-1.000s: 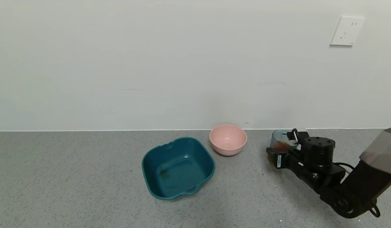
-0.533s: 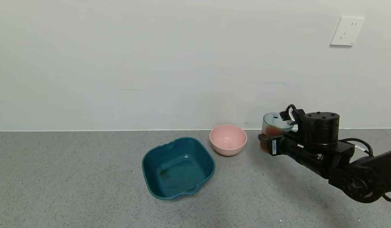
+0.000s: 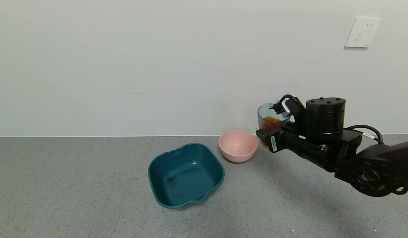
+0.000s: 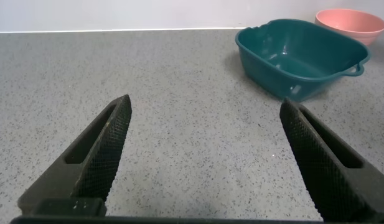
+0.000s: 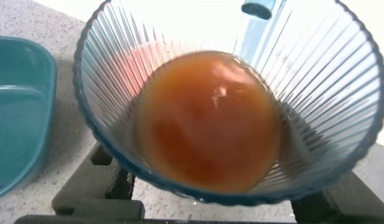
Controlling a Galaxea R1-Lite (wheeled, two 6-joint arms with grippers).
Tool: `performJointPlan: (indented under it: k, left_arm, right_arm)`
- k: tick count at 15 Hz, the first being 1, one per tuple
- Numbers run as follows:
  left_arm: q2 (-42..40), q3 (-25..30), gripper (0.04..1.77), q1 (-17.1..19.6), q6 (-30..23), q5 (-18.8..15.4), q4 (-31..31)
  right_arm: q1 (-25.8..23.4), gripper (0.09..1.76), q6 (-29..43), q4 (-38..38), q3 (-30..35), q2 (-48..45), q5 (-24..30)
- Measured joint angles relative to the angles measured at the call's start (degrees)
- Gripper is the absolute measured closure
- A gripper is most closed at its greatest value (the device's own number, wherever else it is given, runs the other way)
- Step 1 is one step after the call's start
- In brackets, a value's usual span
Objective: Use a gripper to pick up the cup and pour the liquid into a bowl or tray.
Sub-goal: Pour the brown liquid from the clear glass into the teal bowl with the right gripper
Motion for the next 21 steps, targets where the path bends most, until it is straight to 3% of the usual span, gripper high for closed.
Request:
performJointPlan:
  k: [7, 16, 21]
  left_arm:
    - [0.0, 0.0, 0.09, 0.0, 0.0, 0.0, 0.0]
    - [0.0, 0.0, 0.09, 0.0, 0.0, 0.0, 0.0]
    - [0.0, 0.0, 0.09, 0.0, 0.0, 0.0, 0.0]
  right_arm:
    - [2.2, 0.5, -6.9, 2.2, -8.7, 5.3, 0.5]
    - [6.8, 0.5, -8.8, 13.8, -24.9, 12.4, 2.3]
    - [9.2, 0.5, -12.6, 14.8, -29.3, 15.5, 2.3]
